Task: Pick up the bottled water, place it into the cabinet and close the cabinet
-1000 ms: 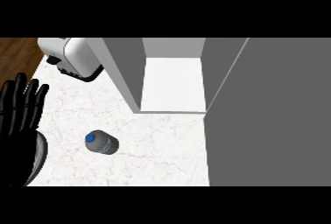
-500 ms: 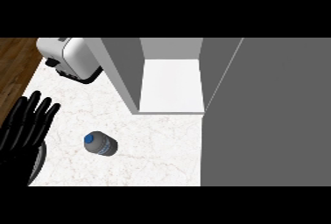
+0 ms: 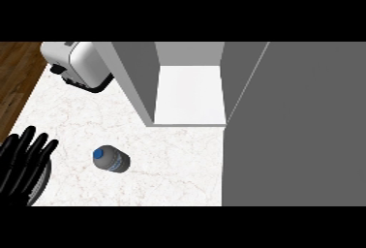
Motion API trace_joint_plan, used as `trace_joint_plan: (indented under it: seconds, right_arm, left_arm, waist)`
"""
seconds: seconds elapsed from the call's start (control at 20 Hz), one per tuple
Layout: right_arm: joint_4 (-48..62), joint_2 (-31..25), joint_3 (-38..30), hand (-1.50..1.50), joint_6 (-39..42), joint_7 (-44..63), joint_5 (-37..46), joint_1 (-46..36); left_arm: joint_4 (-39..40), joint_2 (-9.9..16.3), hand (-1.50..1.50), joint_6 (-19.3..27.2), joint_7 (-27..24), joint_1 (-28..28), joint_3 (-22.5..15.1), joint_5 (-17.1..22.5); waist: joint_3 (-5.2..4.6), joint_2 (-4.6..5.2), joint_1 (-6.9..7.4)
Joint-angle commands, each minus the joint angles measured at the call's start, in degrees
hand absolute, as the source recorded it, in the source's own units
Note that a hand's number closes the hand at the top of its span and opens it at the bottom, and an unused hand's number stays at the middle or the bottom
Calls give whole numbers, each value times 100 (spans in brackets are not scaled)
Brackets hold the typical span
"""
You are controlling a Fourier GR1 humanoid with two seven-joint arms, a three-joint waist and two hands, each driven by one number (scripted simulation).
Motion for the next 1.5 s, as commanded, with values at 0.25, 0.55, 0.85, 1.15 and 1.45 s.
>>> trace_joint_plan:
  seconds: [0.25, 0.55, 0.85, 1.15, 1.45]
  right_arm:
    - [-1071, -97, 45, -150, 392, -226, -219, 1322]
    - [-901, 51, 206, -150, 412, -486, 8, 1532]
    - [-1047, -174, -68, -150, 855, -1082, -231, 2304]
    - [-859, -118, 38, -150, 889, -1328, -17, 2341]
    - [-976, -355, -471, -150, 1102, -1449, -618, 2608]
  left_arm:
    - [-139, -395, -150, 14, -346, 784, -470, -869]
    - [1198, -509, -150, 129, -979, 17, -24, -1083]
    - [1931, -574, -150, 249, -1378, -84, 183, -1324]
    - [3757, -375, -150, -87, -2285, -675, 656, -1163]
    - [4537, -392, -150, -59, -2863, -801, 773, -1313]
  waist:
    - [0, -13, -35]
    - [-2, 3, -67]
    - [0, -6, -111]
    - [-7, 10, -116]
    - [-2, 8, -71]
